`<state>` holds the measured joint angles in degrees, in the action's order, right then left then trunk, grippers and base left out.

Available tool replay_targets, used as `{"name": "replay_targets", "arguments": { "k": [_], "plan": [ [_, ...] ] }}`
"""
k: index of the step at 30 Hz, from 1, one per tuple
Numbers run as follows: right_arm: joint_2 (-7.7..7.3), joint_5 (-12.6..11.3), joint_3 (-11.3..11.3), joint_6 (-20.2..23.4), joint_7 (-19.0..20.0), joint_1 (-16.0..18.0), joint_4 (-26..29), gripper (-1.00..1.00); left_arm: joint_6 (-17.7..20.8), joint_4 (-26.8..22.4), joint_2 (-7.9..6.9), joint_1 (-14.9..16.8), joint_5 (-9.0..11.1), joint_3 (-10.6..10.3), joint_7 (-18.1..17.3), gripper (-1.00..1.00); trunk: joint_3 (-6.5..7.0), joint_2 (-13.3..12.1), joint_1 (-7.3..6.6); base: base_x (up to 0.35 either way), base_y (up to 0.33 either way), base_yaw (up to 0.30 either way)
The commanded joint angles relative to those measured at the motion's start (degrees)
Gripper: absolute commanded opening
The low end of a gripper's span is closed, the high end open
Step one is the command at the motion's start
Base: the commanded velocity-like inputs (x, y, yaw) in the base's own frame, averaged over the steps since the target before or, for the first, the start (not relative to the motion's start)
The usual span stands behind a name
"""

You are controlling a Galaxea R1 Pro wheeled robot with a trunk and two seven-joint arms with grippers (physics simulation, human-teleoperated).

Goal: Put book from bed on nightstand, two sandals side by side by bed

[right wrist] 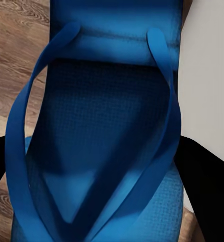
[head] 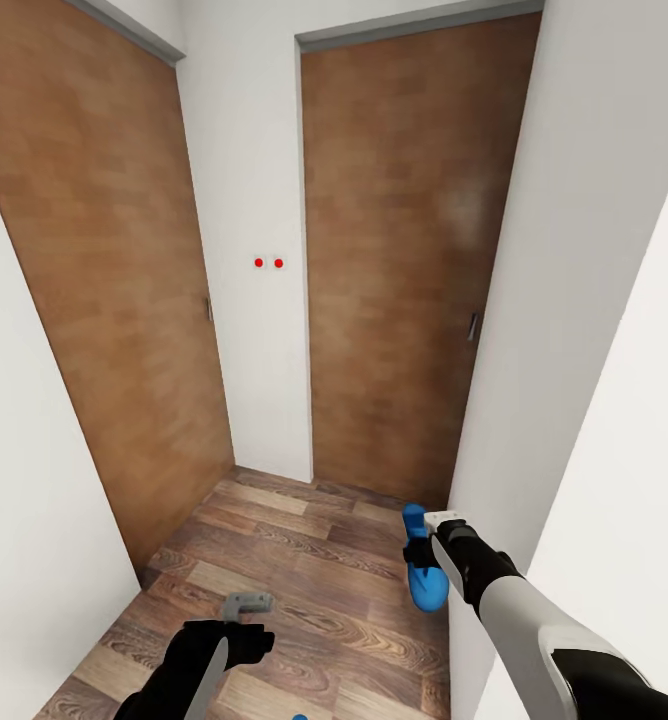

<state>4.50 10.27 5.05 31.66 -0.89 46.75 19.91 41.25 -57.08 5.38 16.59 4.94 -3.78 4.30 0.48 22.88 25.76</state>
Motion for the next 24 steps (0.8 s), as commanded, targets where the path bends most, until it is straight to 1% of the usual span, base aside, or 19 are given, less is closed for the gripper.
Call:
{"name": "replay_targets", "arguments": {
  "k": [1, 11, 21, 24],
  "plan": [
    [0.07, 0.5, 0.5, 0.2, 0.0, 0.0, 0.1, -1.0, 0.2, -0.1, -0.02, 0.0, 0.5, -0.1, 0.5, 1.0, -0.03, 0.0, 0.03, 0.043, 0.022, -0.015],
    [0.07, 0.4, 0.5, 0.2, 0.0, 0.0, 0.1, -1.0, 0.2, -0.1, -0.02, 0.0, 0.5, -0.1, 0.5, 1.0, -0.03, 0.0, 0.03, 0.052, 0.023, -0.082],
    [0.13, 0.4, 0.5, 0.2, 0.0, 0.0, 0.0, -1.0, 0.2, -0.1, -0.02, 0.0, 0.5, -0.1, 0.5, 1.0, -0.03, 0.0, 0.03, 0.011, 0.006, -0.022],
    [0.12, 0.4, 0.5, 0.2, 0.0, 0.0, 0.0, -1.0, 0.2, 0.0, -0.02, 0.0, 0.5, -0.1, 0.5, 1.0, -0.03, 0.0, 0.03, 0.001, 0.083, -0.055]
  ]
}}
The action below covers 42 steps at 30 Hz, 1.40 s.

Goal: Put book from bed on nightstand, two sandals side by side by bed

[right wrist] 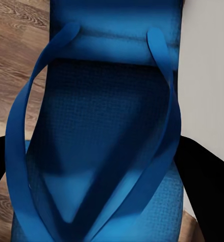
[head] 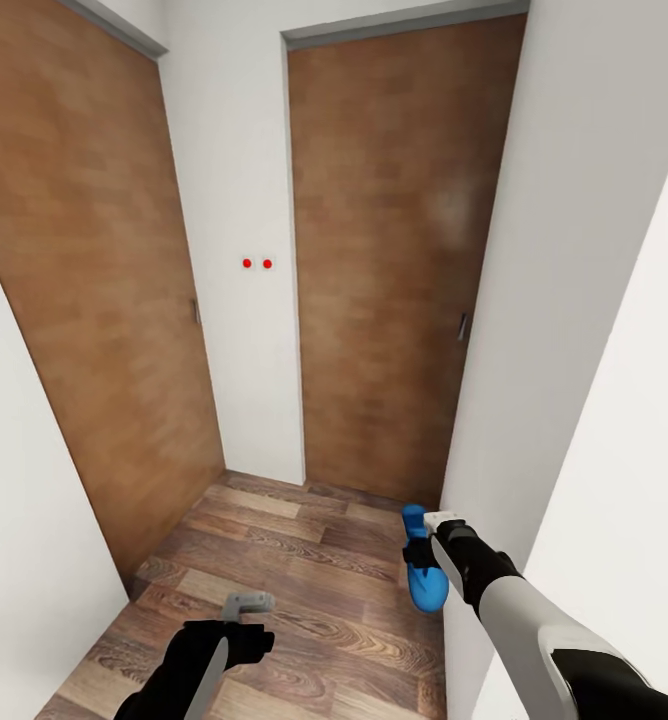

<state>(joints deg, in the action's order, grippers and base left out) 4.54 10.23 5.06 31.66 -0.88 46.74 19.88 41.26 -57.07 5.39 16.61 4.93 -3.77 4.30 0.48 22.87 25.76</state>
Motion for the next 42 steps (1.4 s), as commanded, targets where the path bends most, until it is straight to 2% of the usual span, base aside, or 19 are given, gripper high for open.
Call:
{"name": "replay_targets", "arguments": {
  "k": [1, 17, 42],
  "plan": [
    [0.09, 0.4, 0.5, 0.2, 0.0, 0.0, 0.1, -1.0, 0.2, 0.0, -0.03, 0.0, 0.5, -0.1, 0.5, 1.0, -0.03, 0.0, 0.02, 0.001, 0.135, -0.098],
    [0.06, 0.5, 0.5, 0.2, 0.0, 0.0, 0.1, -1.0, 0.2, 0.0, -0.03, 0.0, 0.5, -0.1, 0.5, 1.0, -0.1, 0.0, 0.02, 0.002, 0.027, -0.049],
    [0.1, 0.5, 0.5, 0.2, 0.0, -0.1, 0.1, -1.0, 0.2, -0.1, -0.03, 0.0, 0.5, -0.1, 0.5, 1.0, -0.1, 0.0, 0.02, 0.065, 0.028, -0.001]
  ]
}}
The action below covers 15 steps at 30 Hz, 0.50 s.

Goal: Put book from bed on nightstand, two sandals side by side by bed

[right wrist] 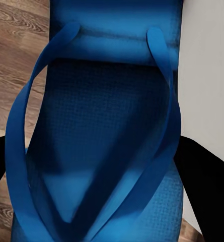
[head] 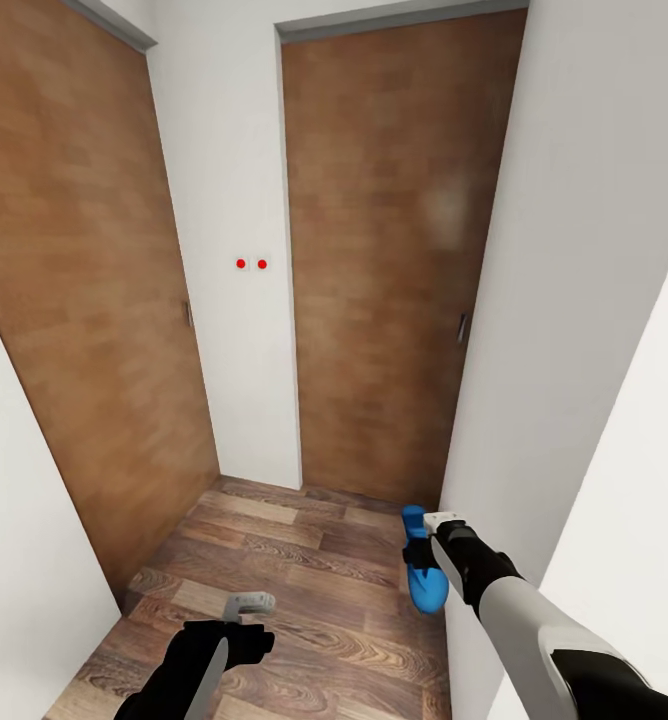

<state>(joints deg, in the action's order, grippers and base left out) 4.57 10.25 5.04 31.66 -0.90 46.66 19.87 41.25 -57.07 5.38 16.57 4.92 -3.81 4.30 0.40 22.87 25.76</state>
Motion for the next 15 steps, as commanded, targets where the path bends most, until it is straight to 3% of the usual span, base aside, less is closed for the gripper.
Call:
{"name": "replay_targets", "arguments": {
  "k": [1, 15],
  "plan": [
    [0.12, 0.5, 0.4, 0.3, 0.0, 0.0, 0.1, -1.0, 0.2, -0.1, -0.02, 0.0, 0.5, -0.1, 0.5, 1.0, -0.03, 0.0, 0.02, 0.005, 0.001, 0.0],
    [0.34, 0.5, 0.2, 0.2, 0.0, -0.1, 0.1, -1.0, 0.2, -0.1, -0.02, 0.0, 0.5, -0.1, 0.5, 1.0, -0.03, 0.0, 0.02, 0.001, 0.0, 0.0]
  ]
}}
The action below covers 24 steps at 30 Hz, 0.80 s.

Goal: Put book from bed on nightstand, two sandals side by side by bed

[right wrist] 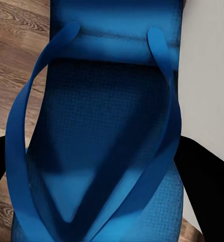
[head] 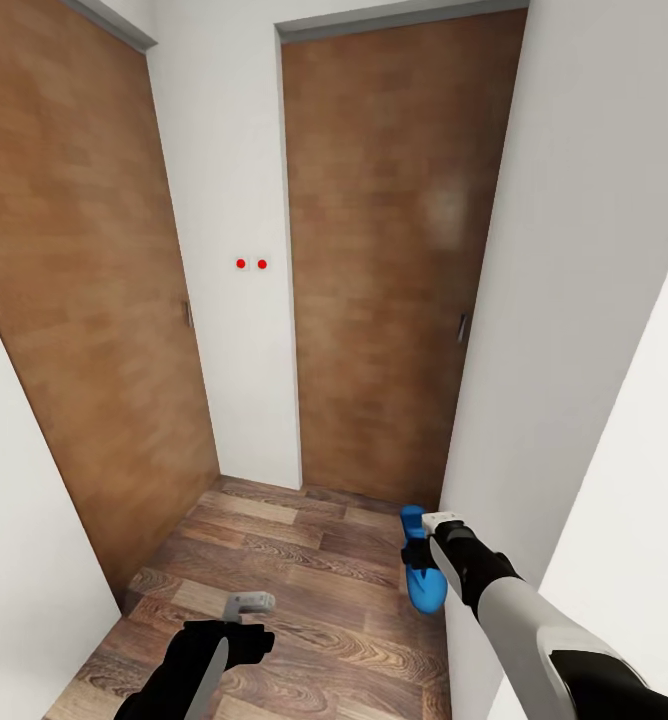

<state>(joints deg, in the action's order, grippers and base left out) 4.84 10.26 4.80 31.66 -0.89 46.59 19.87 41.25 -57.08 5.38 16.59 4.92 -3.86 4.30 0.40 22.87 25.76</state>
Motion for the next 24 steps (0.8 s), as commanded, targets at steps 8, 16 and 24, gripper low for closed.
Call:
{"name": "replay_targets", "arguments": {
  "k": [8, 16, 24],
  "plan": [
    [0.08, 0.5, 0.5, 0.2, 0.0, 0.0, 0.1, -1.0, 0.2, -0.1, -0.02, 0.0, 0.5, -0.1, 0.5, 1.0, -0.03, 0.0, 0.02, 0.0, 0.0, 0.0],
    [0.29, 0.5, 0.5, 0.2, 0.0, -0.2, 0.1, -1.0, 0.2, 0.0, -0.02, 0.0, 0.5, -0.1, 0.4, 1.0, -0.03, 0.0, 0.02, 0.0, 0.0, 0.0],
    [0.63, 0.2, 0.5, -0.7, 0.2, -0.3, 0.0, -1.0, 0.2, 0.0, -0.02, 0.0, 0.5, -0.1, 0.4, 1.0, -0.03, 0.0, 0.02, 0.0, 0.0, 0.0]
  ]
}}
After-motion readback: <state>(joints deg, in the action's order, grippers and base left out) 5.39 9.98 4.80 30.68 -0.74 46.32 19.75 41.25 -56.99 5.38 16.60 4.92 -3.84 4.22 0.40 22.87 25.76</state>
